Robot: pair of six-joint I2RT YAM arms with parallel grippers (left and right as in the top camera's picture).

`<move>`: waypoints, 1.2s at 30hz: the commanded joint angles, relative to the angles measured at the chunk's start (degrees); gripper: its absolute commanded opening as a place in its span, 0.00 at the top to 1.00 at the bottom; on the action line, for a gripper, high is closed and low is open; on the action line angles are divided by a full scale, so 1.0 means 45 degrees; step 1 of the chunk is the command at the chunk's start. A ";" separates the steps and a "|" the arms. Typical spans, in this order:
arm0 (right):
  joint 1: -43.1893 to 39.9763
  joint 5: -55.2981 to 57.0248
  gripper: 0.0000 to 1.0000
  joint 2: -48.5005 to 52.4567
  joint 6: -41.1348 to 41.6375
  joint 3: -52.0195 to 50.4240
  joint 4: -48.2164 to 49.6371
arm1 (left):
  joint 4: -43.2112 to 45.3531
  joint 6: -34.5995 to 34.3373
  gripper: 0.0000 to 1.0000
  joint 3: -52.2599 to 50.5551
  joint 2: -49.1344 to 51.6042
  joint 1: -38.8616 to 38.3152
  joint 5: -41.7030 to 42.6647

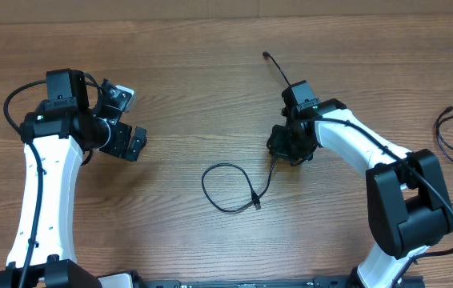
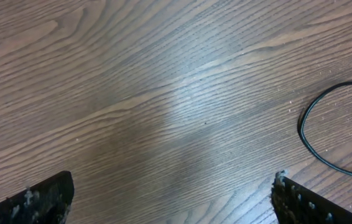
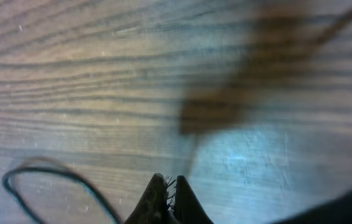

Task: Untangle cables
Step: 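Pull the last black cable right and off the table's right edge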

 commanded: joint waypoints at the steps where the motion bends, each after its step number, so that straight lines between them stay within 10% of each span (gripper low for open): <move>1: -0.0092 0.0121 0.96 -0.0136 -0.0189 0.1545 -0.0568 | 0.0010 0.0199 0.00 0.0141 0.0078 0.0068 0.0024; 22: -0.2686 0.1642 0.96 -0.0146 -0.1326 1.3804 -0.5367 | 0.0010 0.0199 0.00 0.0141 0.0078 0.0068 0.0019; 36: -0.6222 0.5999 0.96 -0.0117 -0.1321 1.4921 -0.4177 | 0.0010 0.0199 0.00 0.0141 0.0078 0.0068 0.0019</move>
